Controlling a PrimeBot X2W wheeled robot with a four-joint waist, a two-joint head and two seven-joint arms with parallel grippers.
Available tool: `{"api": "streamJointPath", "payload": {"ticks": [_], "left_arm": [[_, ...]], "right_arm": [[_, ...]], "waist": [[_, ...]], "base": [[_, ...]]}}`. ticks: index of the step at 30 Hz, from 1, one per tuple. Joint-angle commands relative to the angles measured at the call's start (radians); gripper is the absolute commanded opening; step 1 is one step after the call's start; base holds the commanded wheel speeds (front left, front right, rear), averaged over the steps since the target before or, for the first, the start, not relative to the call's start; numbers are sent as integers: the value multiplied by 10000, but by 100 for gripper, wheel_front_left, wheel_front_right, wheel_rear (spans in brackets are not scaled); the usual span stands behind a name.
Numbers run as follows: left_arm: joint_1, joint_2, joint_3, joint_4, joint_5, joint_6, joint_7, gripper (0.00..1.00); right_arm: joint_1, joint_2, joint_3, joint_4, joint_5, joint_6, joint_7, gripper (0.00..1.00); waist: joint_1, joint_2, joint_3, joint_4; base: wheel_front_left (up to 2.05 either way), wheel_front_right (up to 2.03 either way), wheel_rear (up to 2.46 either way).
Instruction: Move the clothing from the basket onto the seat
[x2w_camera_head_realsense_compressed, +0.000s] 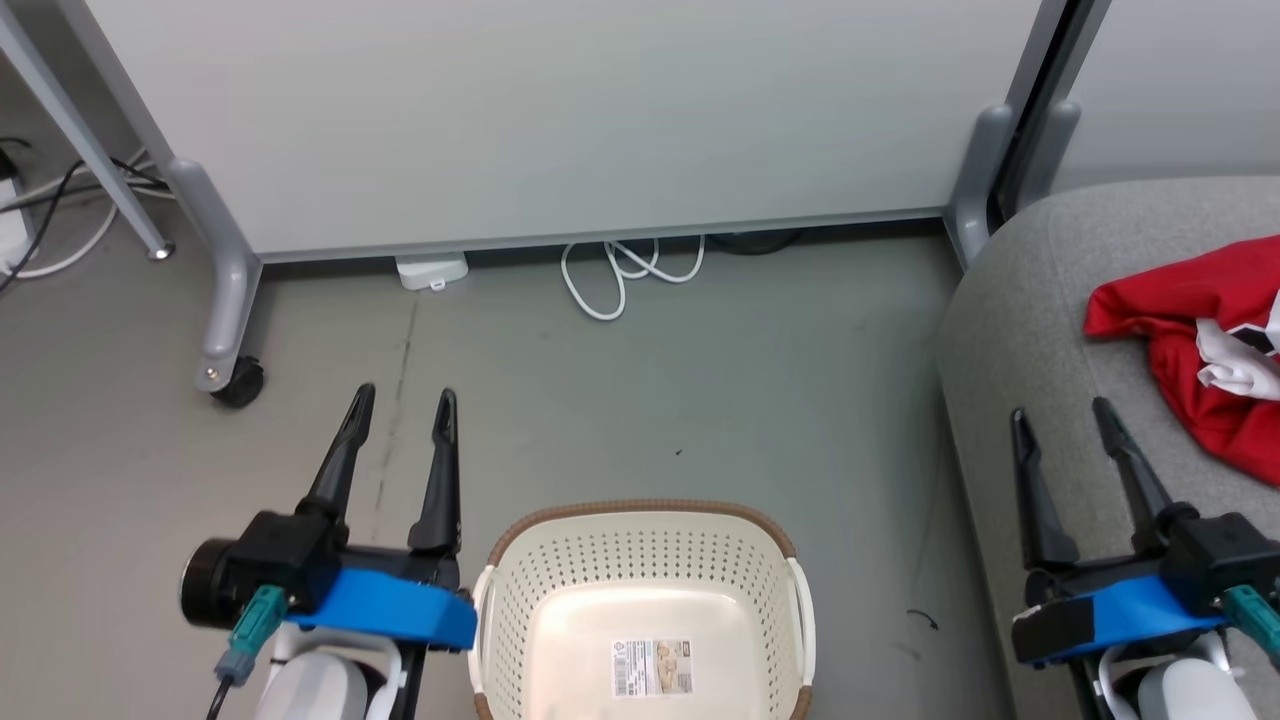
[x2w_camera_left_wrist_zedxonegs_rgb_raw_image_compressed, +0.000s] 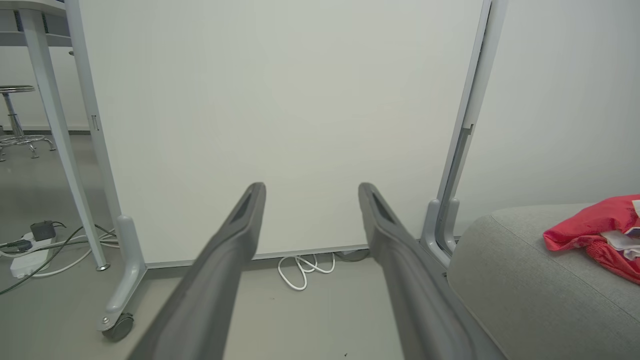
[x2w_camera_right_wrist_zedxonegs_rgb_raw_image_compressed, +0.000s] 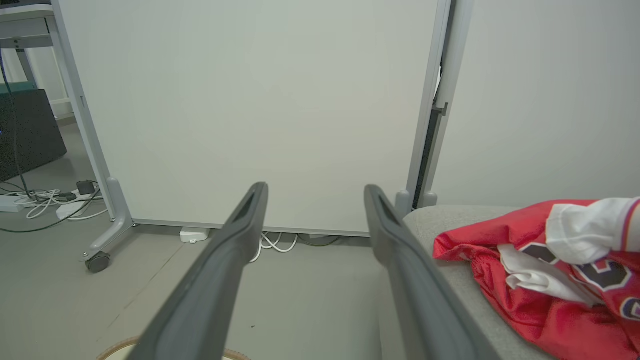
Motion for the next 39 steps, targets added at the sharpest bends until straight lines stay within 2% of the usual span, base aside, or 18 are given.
{"api": "streamJointPath", "payload": {"ticks": [1, 9, 26, 27, 31, 39], "left_arm": [[268, -123, 322, -23, 170, -105, -28, 100], [1147, -572, 1234, -138, 754, -437, -28, 100], [1554, -856, 1777, 224, 1229, -706, -28, 100], [1558, -851, 1724, 245, 1194, -668, 3, 0], [1799, -869, 1706, 604, 1133, -666, 74, 0], [1656, -869, 1932, 586, -471, -689, 492, 0]], "right_arm": [[214, 72, 72, 53, 5, 3, -37, 100], [717, 211, 169, 221, 153, 5, -37, 100], [1118, 343, 86, 377, 271, 5, -37, 100], [1012, 313, 94, 394, 241, 0, 3, 0], [1095, 339, 92, 774, 295, 0, 87, 0], [929, 338, -15, 817, 1978, 0, 553, 0]], "waist": [[1, -1, -173, 16], [1, -1, -640, 92], [1, -1, -906, 128], [1, -1, -907, 125], [2, -1, -910, 122], [2, -1, -909, 68]], "base": [[0, 0, 0], [0, 0, 0], [0, 0, 0], [0, 0, 0], [0, 0, 0], [0, 0, 0]]}}
